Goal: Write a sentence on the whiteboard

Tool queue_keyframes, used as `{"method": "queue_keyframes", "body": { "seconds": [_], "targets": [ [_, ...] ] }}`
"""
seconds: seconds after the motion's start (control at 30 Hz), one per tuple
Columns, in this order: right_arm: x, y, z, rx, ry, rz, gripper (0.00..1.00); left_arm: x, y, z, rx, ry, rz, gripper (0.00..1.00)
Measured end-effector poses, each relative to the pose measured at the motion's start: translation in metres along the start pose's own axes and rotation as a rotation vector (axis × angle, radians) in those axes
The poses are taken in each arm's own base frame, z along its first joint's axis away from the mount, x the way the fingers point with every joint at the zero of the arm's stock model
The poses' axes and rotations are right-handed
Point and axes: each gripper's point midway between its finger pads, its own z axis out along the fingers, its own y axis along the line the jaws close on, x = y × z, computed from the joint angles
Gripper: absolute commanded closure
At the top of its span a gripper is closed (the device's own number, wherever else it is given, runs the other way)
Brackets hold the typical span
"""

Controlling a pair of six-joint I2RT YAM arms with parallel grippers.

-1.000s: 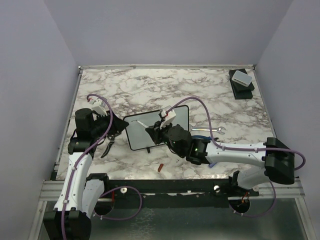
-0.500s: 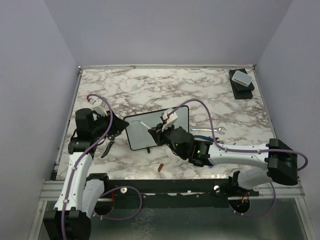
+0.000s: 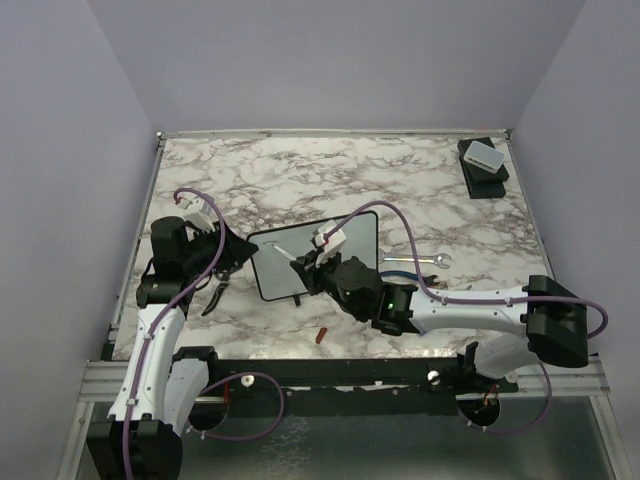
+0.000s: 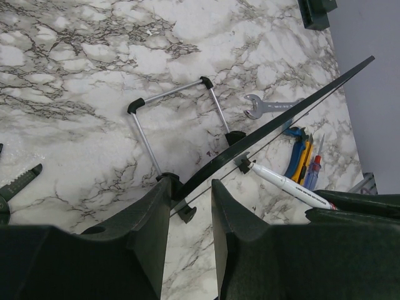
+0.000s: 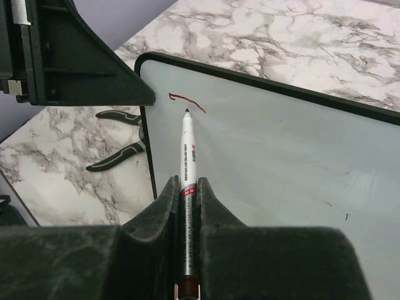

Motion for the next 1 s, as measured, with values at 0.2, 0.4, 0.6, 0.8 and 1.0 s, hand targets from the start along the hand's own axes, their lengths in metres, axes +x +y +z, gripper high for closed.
{"method": "queue_keyframes", "body": {
  "seconds": [0.2, 0.4, 0.6, 0.8, 1.0],
  "targets": [
    [0.000, 0.000, 0.003, 0.004, -0.003, -0.011, 0.99, 0.000, 0.000, 0.000, 0.001, 0.000, 0.000, 0.67],
    [-0.002, 0.000, 0.005, 0.010, -0.011, -0.016, 0.99, 0.000, 0.000, 0.000, 0.001, 0.000, 0.000, 0.67],
    [-0.004, -0.001, 0.008, 0.026, -0.015, -0.021, 0.99, 0.000, 0.000, 0.000, 0.000, 0.001, 0.000, 0.67],
    [-0.002, -0.001, 0.007, 0.028, -0.009, -0.010, 0.99, 0.000, 0.000, 0.000, 0.001, 0.001, 0.001, 0.67],
    [0.009, 0.000, 0.005, 0.028, 0.019, 0.009, 0.99, 0.000, 0.000, 0.000, 0.001, 0.001, 0.000, 0.67]
  ]
}}
